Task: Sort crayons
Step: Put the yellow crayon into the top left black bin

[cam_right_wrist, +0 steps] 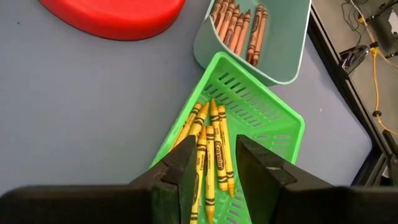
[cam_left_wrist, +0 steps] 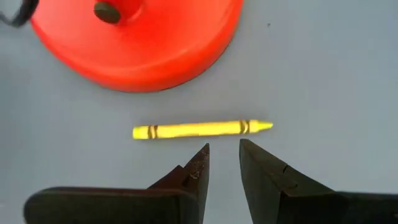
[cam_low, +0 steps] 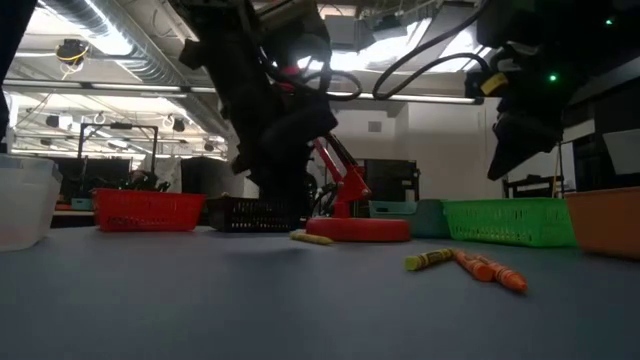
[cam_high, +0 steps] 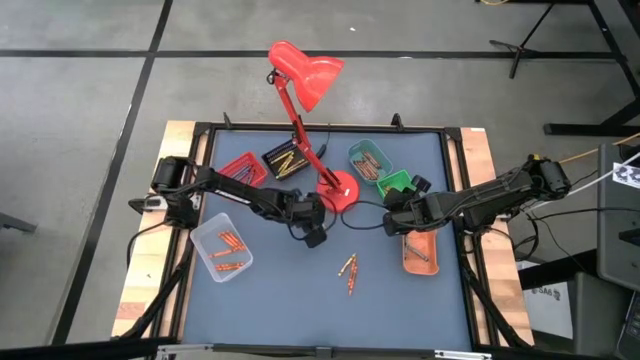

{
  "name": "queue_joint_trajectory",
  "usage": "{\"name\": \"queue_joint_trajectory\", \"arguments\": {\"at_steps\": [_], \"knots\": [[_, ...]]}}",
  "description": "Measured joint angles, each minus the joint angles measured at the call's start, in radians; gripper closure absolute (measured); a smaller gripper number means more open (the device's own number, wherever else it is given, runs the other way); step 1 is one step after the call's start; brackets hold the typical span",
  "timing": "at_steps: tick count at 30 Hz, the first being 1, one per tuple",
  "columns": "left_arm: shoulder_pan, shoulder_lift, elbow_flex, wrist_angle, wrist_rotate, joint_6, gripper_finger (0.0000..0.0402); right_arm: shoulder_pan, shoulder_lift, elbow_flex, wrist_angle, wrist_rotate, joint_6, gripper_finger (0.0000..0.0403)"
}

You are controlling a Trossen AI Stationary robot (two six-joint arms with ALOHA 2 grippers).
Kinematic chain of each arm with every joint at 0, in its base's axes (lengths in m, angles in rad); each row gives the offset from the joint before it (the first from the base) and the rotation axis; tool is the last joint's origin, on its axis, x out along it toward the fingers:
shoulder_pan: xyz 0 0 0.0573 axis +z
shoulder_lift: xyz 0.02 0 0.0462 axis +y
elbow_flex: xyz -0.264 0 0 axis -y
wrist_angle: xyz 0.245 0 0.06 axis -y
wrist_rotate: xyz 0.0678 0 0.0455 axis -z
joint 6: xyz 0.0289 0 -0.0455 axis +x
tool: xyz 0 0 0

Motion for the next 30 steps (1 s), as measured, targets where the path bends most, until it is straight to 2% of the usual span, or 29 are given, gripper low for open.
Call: {"name": "queue_joint_trajectory", "arguments": {"at_steps": [14,19,23,30], "knots": [[0.002,0.001,0.000,0.000,0.011,-0.529,0.0328,0.000,0.000,0.000,0.016,0.000,0.000,0.0292],[0.002,0.001,0.000,-0.068,0.032,-0.701,0.0328,0.000,0.000,0.000,0.017,0.000,0.000,0.0292],[0.001,0.001,0.000,-0.136,0.033,-0.804,0.0328,0.000,0.000,0.000,0.017,0.000,0.000,0.0292],[0.002,0.001,0.000,-0.122,0.028,-0.935,0.0328,0.000,0.000,0.000,0.070,0.000,0.000,0.0292]]}}
